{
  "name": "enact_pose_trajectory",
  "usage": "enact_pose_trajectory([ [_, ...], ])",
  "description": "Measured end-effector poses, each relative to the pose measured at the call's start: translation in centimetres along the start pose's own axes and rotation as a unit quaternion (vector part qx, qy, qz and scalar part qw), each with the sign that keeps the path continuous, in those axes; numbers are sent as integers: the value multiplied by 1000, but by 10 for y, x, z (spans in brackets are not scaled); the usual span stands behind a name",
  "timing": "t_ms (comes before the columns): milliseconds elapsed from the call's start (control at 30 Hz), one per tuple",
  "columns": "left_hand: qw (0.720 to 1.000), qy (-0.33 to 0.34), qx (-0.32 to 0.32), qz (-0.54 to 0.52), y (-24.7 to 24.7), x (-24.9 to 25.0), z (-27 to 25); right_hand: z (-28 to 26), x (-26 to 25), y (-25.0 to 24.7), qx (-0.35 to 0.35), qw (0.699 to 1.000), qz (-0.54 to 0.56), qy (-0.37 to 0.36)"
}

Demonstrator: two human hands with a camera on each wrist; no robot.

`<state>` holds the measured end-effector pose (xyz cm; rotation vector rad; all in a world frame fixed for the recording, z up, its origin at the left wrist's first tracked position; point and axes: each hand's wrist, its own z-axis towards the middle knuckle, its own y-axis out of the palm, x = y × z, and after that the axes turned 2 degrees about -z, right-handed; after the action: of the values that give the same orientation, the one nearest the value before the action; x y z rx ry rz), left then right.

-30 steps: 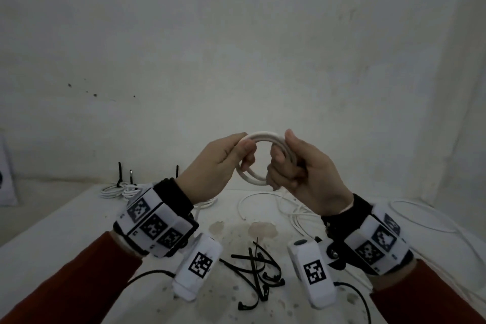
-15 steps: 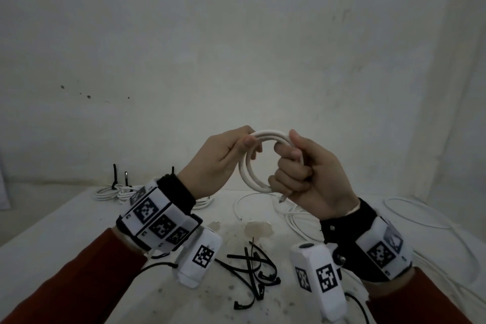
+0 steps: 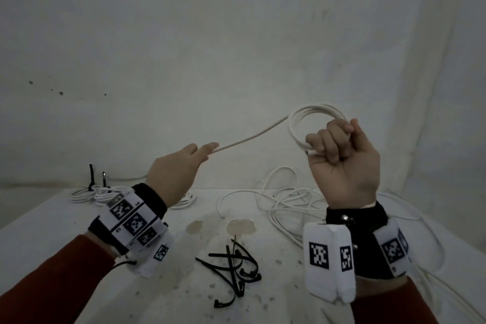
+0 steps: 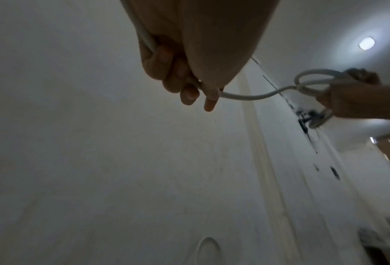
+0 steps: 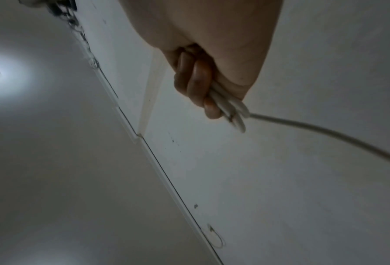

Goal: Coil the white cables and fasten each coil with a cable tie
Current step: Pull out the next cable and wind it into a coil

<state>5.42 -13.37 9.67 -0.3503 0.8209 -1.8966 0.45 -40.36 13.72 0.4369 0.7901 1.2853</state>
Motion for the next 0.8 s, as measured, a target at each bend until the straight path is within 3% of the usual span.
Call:
enact_pose_trajectory([
  [100,992,94,-20,86,-2,8,-7,4,2,1,44,996,-23,-74],
  [233,972,222,23,69,-8,24,-15,18,12,-6,99,974,-162,-127],
  [333,963,260,20,71,-27,29,-19,25,20,-18,128,931,-302,-160],
  [400,959,270,25,76,-38,29,-18,24,27,-25,130,884,-421,-155],
  [533,958,276,28,75,-56,26,-15,15,42,-30,63,783,-614,-83],
  [667,958,275,40,65,-70,20,-7,0,52,-28,-65,676,-733,45],
  [733,965,253,46,45,-73,16,-2,-7,53,-23,-119,665,-727,120],
  [800,975,217,47,5,-74,13,1,-16,54,-16,-127,694,-688,170],
])
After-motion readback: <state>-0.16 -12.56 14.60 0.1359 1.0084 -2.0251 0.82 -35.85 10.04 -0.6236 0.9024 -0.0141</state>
